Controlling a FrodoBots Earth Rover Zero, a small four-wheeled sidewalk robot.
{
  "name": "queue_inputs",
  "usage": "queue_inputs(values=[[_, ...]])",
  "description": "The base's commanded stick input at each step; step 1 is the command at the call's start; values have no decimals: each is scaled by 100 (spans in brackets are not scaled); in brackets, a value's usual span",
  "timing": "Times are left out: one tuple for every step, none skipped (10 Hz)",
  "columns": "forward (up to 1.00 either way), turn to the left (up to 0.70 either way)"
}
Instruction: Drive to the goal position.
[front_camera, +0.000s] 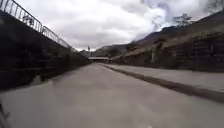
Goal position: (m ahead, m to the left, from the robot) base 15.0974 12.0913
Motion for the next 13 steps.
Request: queue_inputs(values=[[70,0],[70,0],[70,0],[70,0],[70,0],[70,0],[70,0],[70,0],[70,0],[70,0],[70,0],[70,0],[70,0]])
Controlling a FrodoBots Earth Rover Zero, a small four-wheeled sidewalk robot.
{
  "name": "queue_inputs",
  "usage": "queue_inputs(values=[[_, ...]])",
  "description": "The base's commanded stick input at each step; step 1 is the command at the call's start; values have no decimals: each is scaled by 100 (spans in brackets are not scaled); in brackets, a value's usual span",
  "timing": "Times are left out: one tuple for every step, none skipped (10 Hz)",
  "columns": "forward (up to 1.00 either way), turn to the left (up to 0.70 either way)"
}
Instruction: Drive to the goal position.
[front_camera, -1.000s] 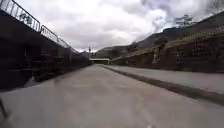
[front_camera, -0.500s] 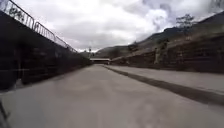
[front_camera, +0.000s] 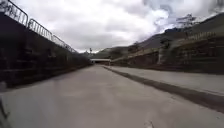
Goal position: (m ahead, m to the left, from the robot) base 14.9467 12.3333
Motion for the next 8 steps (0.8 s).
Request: queue_inputs(values=[[70,0],[70,0],[70,0],[70,0],[70,0],[70,0],[70,0],[70,0]])
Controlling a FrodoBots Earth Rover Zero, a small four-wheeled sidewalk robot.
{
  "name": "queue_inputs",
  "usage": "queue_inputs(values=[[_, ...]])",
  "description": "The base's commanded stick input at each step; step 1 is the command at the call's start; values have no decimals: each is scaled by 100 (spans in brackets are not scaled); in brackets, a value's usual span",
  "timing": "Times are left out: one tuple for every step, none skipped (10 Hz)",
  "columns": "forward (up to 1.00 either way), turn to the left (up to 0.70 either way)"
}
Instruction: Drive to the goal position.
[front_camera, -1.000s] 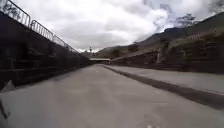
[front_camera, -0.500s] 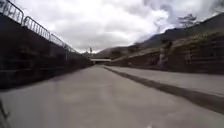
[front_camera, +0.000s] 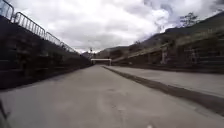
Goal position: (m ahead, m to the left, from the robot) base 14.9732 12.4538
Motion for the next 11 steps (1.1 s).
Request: queue_inputs(values=[[70,0],[70,0],[70,0],[70,0],[70,0],[70,0],[70,0],[70,0],[70,0],[70,0],[70,0]])
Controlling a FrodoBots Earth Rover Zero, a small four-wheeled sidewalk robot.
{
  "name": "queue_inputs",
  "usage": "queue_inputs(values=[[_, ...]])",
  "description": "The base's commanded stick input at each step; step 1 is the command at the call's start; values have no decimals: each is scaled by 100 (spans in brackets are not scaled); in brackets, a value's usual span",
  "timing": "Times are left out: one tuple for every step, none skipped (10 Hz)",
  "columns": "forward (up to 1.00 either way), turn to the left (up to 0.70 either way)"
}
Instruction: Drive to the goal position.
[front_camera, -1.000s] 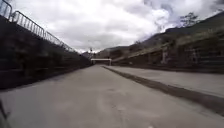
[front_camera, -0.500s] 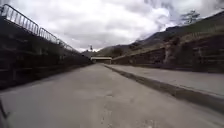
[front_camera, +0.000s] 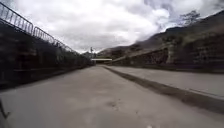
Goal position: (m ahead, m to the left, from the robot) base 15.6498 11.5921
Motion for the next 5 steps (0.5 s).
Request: queue_inputs(values=[[70,0],[70,0],[70,0],[70,0],[70,0]])
